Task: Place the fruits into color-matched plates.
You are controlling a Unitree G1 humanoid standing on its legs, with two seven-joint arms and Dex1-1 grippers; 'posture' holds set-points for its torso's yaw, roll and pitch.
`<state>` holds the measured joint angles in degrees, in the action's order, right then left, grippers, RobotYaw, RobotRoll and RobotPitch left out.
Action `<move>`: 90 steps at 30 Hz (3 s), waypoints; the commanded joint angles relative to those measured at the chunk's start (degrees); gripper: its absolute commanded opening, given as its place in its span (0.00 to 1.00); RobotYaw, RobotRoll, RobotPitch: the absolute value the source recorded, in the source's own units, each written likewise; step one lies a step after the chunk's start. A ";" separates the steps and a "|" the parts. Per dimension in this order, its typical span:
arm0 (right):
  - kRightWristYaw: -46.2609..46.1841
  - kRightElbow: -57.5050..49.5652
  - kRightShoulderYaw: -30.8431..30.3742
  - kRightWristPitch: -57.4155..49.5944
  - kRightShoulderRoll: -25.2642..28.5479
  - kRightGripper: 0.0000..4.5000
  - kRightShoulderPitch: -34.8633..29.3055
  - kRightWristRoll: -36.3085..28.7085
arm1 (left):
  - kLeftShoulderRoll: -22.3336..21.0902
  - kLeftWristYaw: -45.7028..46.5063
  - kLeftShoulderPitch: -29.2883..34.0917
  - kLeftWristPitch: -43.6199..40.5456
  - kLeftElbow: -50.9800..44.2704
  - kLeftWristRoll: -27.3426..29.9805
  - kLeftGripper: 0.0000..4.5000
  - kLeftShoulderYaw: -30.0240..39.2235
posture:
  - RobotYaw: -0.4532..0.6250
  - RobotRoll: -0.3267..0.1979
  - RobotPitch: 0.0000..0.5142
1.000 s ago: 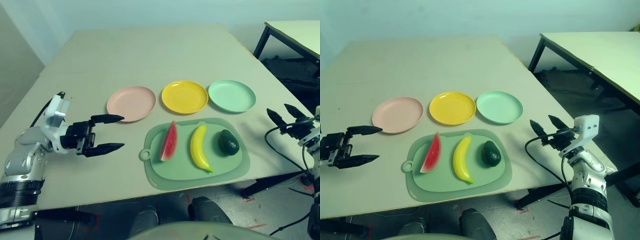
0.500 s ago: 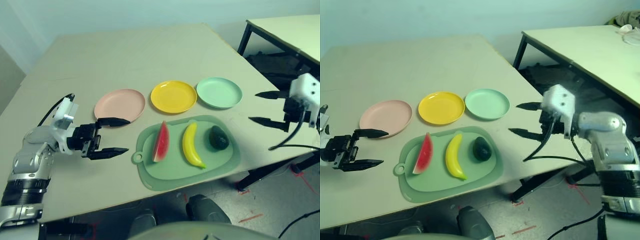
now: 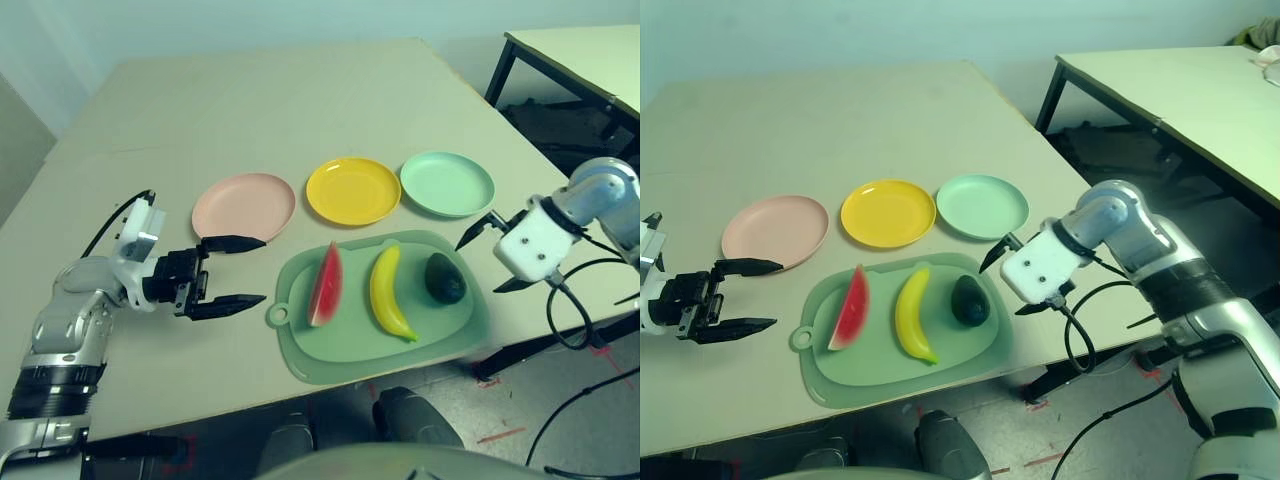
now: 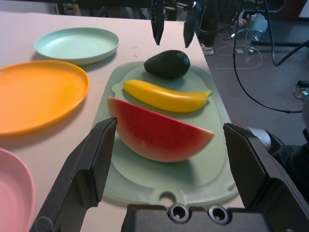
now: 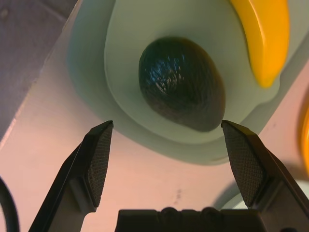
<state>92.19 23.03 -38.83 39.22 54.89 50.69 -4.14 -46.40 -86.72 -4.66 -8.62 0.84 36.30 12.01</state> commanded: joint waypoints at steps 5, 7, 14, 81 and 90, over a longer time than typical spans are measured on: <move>0.31 -0.13 -1.27 2.24 -3.12 1.00 1.30 0.58 | -0.65 -0.21 1.45 -0.26 -1.31 0.26 0.99 0.72 | 0.28 0.62 0.10; 0.31 -1.73 -1.45 1.86 -3.30 1.00 0.36 0.46 | -0.37 0.51 0.96 0.09 -0.42 -0.48 0.99 0.44 | 0.27 0.62 0.09; 0.31 -4.07 -2.12 2.00 -3.54 1.00 -2.27 1.18 | 0.62 1.43 -0.98 0.91 0.72 -1.18 0.99 0.04 | 0.26 0.62 0.09; -36.01 50.70 4.60 -13.70 -20.03 0.65 23.48 33.17 | 4.28 27.11 -7.45 -5.39 3.73 -5.69 1.00 2.40 | 0.30 0.62 0.07; -43.13 54.00 5.47 -14.56 -23.02 0.65 22.43 37.69 | 3.64 26.39 -4.11 -4.96 2.09 -5.64 1.00 3.20 | 0.32 0.62 0.08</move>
<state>49.80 76.78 -33.58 24.50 32.33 73.41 32.65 -42.09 -60.03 -9.21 -13.76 4.36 31.18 14.70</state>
